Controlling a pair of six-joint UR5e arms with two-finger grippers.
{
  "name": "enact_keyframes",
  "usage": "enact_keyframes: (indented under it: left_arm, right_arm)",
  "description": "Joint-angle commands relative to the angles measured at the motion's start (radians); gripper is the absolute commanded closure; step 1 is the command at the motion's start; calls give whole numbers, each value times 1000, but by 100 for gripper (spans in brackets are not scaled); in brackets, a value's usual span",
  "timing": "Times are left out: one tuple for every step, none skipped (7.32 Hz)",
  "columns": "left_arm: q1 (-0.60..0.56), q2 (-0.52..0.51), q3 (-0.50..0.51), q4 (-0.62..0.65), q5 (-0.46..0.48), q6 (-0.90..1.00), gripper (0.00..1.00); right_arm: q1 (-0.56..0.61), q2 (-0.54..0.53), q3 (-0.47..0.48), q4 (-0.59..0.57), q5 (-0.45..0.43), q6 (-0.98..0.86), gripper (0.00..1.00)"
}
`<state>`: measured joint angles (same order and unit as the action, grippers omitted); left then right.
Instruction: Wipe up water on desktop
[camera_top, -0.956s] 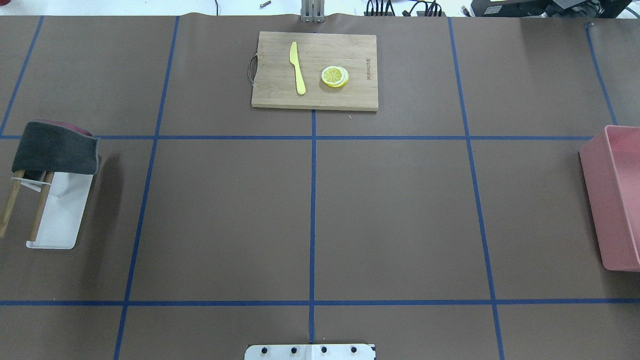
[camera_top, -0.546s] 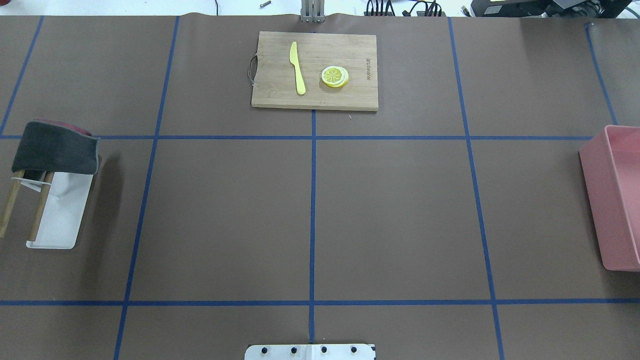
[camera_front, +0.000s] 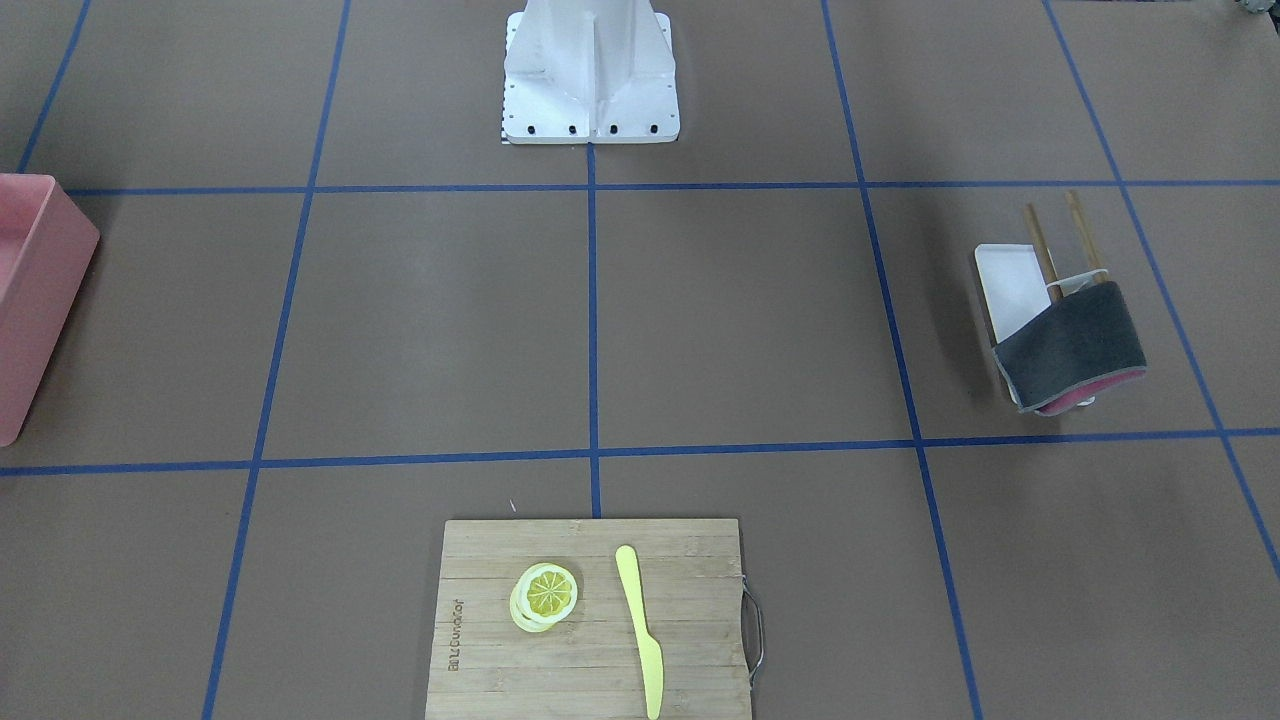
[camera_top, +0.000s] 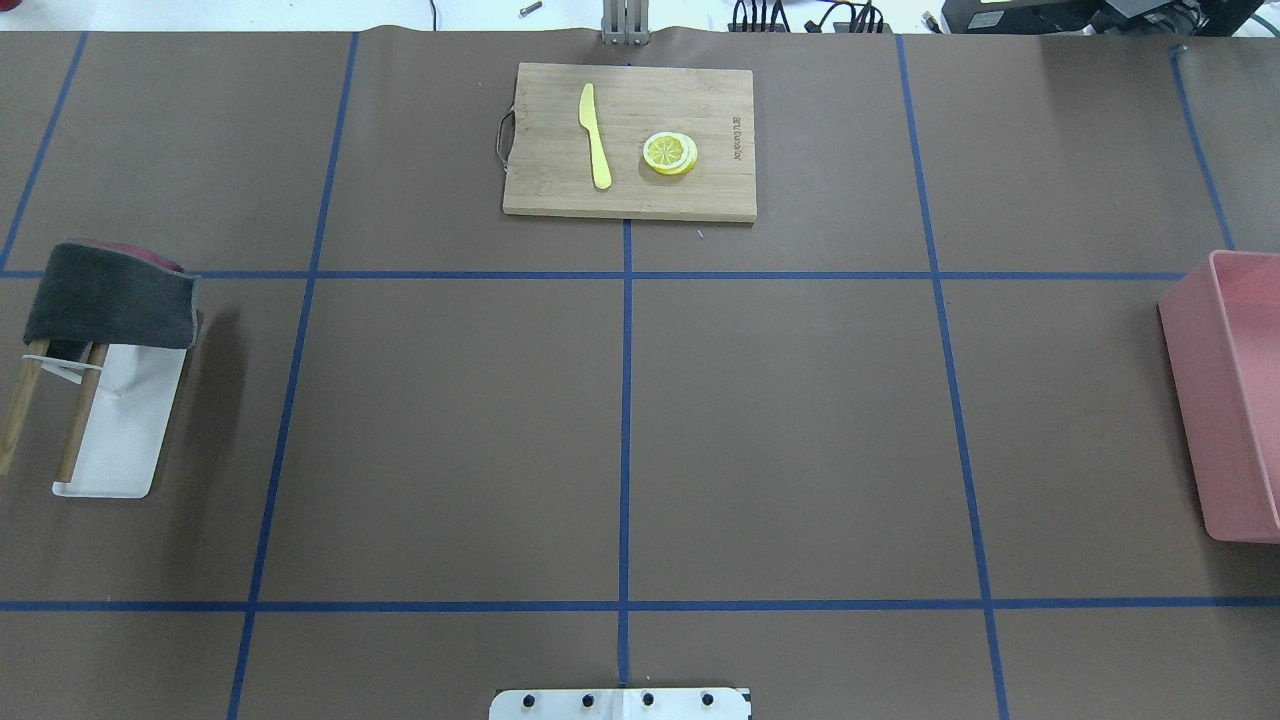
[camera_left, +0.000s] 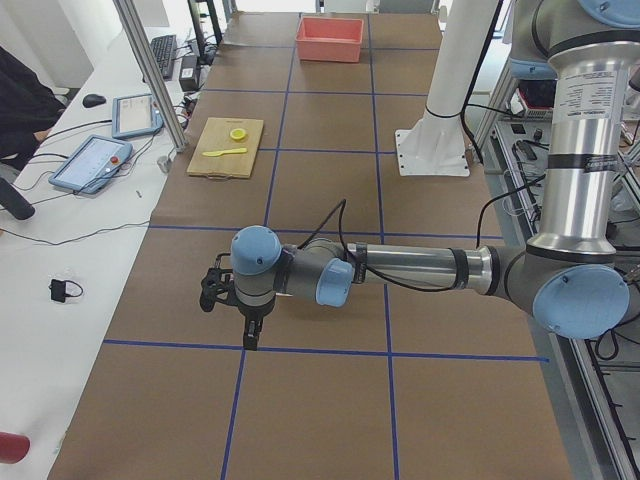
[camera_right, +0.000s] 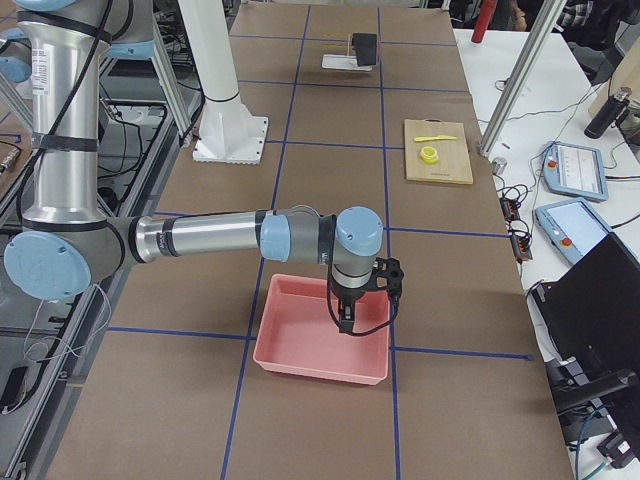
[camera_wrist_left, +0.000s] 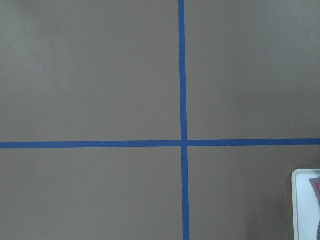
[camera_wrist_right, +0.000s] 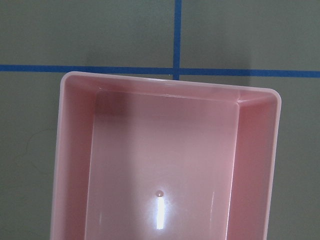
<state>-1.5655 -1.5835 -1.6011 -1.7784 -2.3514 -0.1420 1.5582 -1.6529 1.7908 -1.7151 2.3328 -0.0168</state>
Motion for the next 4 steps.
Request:
enact_keyframes:
  left_arm:
    - [14, -7, -48, -3, -8, -5, 2]
    - [40, -13, -45, -3, -6, -5, 2]
    - [53, -25, -43, -6, -8, -22, 2]
    - [103, -26, -48, -10, -8, -125, 2]
  right_arm:
    - [-1, 5, 19, 0, 9, 4, 0]
    - [-1, 8, 39, -1, 23, 5, 0]
    - [-3, 18, 39, -5, 19, 3, 0]
    - [-3, 12, 36, 0, 23, 1, 0]
